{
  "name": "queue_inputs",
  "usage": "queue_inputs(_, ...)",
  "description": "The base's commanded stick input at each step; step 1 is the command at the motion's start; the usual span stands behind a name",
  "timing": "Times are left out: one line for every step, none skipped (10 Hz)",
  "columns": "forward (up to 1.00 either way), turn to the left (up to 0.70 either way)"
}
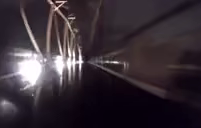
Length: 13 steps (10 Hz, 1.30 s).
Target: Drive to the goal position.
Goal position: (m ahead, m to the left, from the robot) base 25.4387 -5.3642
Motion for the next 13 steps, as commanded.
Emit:
queue_inputs(1.0,-0.01)
queue_inputs(1.0,-0.1)
queue_inputs(1.0,-0.31)
queue_inputs(1.0,-0.38)
queue_inputs(1.0,-0.11)
queue_inputs(1.0,0.37)
queue_inputs(1.0,0.38)
queue_inputs(1.0,0.38)
queue_inputs(1.0,0.33)
queue_inputs(1.0,0.11)
queue_inputs(1.0,0.01)
queue_inputs(1.0,0.0)
queue_inputs(1.0,0.0)
